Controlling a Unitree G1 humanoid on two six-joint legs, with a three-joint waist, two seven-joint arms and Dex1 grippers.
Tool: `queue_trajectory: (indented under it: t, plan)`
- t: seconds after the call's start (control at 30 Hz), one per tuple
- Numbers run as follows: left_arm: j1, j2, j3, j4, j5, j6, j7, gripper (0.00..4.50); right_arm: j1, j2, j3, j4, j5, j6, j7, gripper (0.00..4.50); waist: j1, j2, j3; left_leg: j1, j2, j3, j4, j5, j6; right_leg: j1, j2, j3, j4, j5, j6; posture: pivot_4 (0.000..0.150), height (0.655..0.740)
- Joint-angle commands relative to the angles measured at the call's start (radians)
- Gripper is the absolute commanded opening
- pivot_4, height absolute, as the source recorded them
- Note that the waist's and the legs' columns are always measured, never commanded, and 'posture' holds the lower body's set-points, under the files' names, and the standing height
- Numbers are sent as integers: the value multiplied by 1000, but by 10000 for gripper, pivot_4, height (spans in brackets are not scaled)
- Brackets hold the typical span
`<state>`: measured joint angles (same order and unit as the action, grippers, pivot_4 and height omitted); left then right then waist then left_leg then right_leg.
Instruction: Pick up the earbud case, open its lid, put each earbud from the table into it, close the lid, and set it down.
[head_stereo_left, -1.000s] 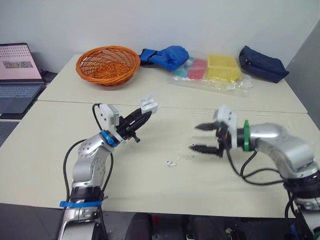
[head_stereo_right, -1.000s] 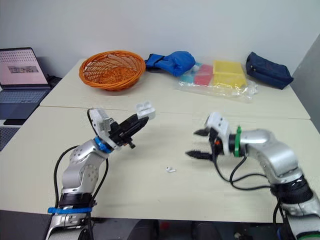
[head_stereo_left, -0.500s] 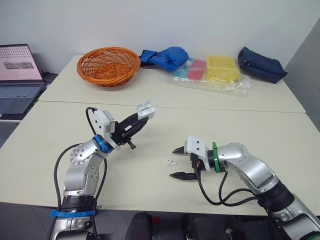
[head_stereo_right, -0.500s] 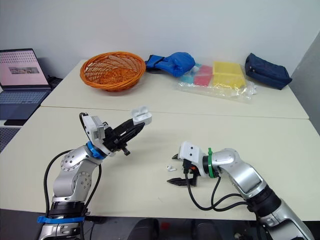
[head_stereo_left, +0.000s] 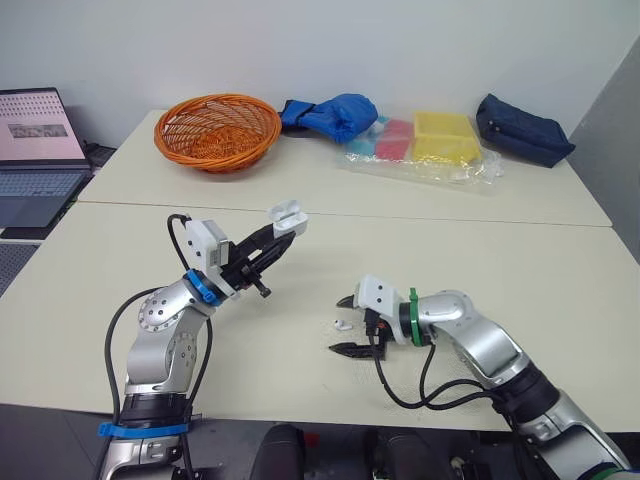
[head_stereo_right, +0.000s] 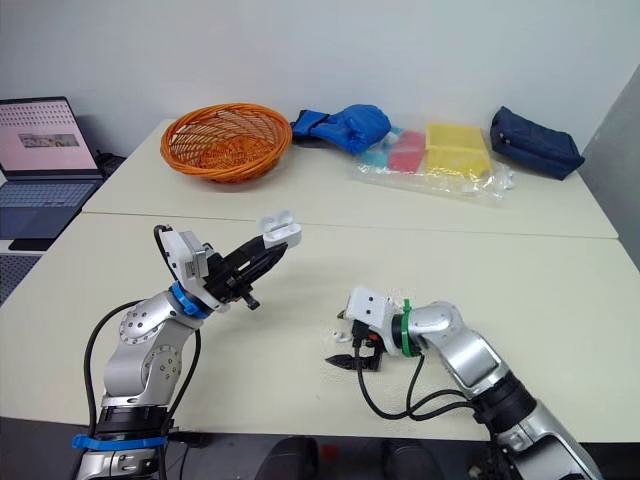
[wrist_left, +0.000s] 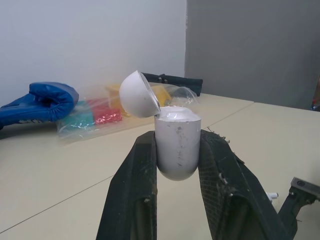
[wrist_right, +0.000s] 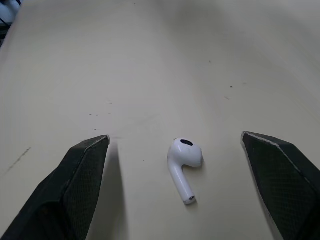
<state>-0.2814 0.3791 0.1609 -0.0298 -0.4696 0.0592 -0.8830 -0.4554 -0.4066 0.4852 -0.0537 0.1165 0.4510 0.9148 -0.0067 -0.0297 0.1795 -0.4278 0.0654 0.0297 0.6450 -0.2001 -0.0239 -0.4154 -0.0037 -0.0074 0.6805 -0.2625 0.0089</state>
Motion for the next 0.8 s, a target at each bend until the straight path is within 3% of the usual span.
queue_trajectory:
  t: [0.03, 0.2, 0.4, 0.43, 0.67, 0.8]
  plan:
    - [-10, 8, -2, -36, -7, -16, 4, 7674, -20, 3, 10, 68, -54, -58, -11, 44377, -1, 0, 0, 0, 0, 0, 0, 0, 0, 0, 0, 0, 0, 0, 0, 1500, 7400]
    - [-4, 14, 1, -39, -5, -18, 6, 7674, -8, -2, 11, 80, -60, -73, 4, 28302, 0, 0, 0, 6, 0, 0, 0, 0, 0, 6, 0, 0, 0, 0, 0, 1500, 7400]
    - [-6, 15, -2, -39, -1, -21, 9, 7674, -7, 1, 10, 65, -60, -63, 6, 5864, 1, 0, 0, 10, 0, 0, 0, 0, 0, 9, -1, 0, 0, -1, -1, 1500, 7400]
    - [-7, 14, -2, -37, -1, -21, 9, 7674, -7, -4, 8, 61, -59, -63, 10, 4083, 1, 0, 0, 10, 0, 0, 0, 0, 0, 9, -1, 0, 0, -1, -1, 1500, 7400]
    - [-17, 4, -15, -31, 3, -24, 15, 7674, 7, -73, -29, -7, -36, -38, 40, 4222, 8, 0, 0, 10, 0, 1, -1, 0, 0, 9, -2, 0, -1, -1, -1, 1500, 7400]
    - [-18, 2, -14, -14, 1, -35, 9, 7674, 30, -301, -247, -219, 110, 107, 143, 4222, 18, 1, 1, 7, -2, 2, -1, 0, 0, 8, -5, 0, -2, -1, 0, 1500, 7400]
